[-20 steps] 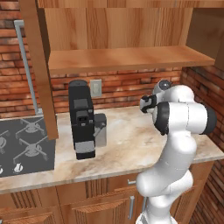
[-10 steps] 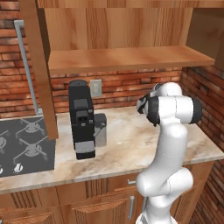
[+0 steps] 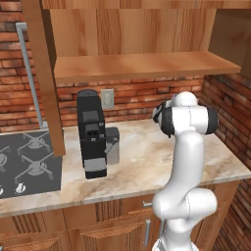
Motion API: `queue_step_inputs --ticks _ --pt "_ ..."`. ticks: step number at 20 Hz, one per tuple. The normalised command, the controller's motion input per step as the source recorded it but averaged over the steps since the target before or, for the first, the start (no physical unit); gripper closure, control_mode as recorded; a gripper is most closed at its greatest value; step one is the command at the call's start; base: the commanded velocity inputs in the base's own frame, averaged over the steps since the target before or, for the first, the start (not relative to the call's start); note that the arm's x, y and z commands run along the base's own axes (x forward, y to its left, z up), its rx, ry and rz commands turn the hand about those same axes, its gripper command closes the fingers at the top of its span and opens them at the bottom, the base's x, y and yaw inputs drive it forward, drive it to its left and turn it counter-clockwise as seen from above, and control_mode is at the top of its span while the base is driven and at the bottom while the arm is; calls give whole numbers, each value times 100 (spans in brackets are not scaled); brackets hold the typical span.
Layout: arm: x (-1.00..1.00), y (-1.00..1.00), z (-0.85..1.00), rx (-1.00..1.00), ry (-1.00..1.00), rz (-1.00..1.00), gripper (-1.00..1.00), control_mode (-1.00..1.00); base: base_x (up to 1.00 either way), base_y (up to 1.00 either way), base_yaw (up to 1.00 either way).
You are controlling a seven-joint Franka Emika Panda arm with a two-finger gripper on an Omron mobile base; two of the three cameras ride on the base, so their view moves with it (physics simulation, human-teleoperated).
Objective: Pick up the bowls on the counter and stack them on top of one another in the open cabinet. Place the smaller bowl on top of the larger bowl.
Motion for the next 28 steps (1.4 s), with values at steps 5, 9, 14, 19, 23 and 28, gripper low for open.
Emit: queue_step_inputs --ticks 5,9,14,19,23,28 --pt "8 -13 -16 0 13 0 100 -100 0 0 0" --pt "1 0 -18 0 18 0 100 -100 0 0 0" --pt "2 10 -16 0 14 0 100 -100 0 0 0" --pt "0 19 -21 0 11 0 -100 -100 0 0 0" --pt "-4 2 -4 0 1 -1 -100 -100 0 0 0" --pt "0 0 0 0 0 -4 -100 -100 0 0 0"
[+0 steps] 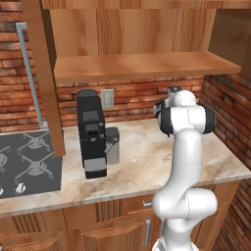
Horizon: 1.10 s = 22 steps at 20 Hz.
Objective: Pick up the bowls on the counter and stack them on top of one another in the open cabinet. Place the smaller bowl on top of the larger bowl.
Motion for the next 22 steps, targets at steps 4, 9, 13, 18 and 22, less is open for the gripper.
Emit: queue_step_inputs --ticks 4,9,13,18,22 --pt "0 0 17 0 0 -2 -100 -100 0 0 0" --pt "-1 0 37 0 0 0 -100 -100 0 0 0" --pt "-14 0 19 0 1 0 -100 -100 0 0 0" --pt "-42 0 -10 0 12 0 -100 -100 0 0 0" --pt "-41 6 -10 0 17 0 -100 -100 0 0 0"
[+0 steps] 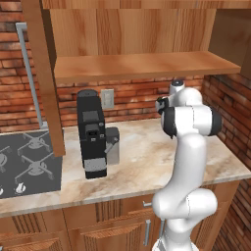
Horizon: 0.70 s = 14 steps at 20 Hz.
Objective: Pick up the bowls on the counter and stack them on top of one another in the open cabinet. Place the smaller bowl on top of the larger bowl.
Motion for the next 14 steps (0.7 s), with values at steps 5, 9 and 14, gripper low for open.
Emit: queue_step_inputs --ticks 5,9,14 --pt "-26 16 8 0 10 0 -100 -100 0 0 0" --pt "-33 20 6 0 7 0 -100 -100 0 0 0" --pt "-29 16 -3 0 6 0 -100 -100 0 0 0"
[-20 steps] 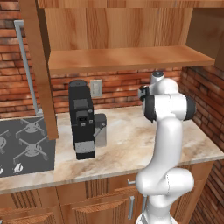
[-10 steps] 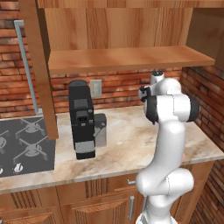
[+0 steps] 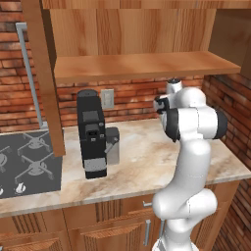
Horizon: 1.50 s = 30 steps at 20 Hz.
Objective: Pick up the bowls on the counter and stack them on top of one another in the open cabinet. Place the smaller bowl on top of the larger bowl.
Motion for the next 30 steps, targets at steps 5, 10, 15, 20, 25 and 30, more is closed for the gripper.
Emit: queue_step_inputs --ticks 5,10,15,20,25,30 --pt "-3 1 -29 -1 0 0 -100 -100 0 0 0" --pt "1 0 -22 0 0 1 -100 -100 0 0 0" --pt "8 -8 -19 0 0 2 -100 -100 0 0 0" --pt "14 -4 -25 0 -2 3 -100 -100 0 0 0" --pt "18 0 -38 0 -5 3 100 -100 0 0 0" --pt "8 0 -10 0 -1 1 100 -100 0 0 0"
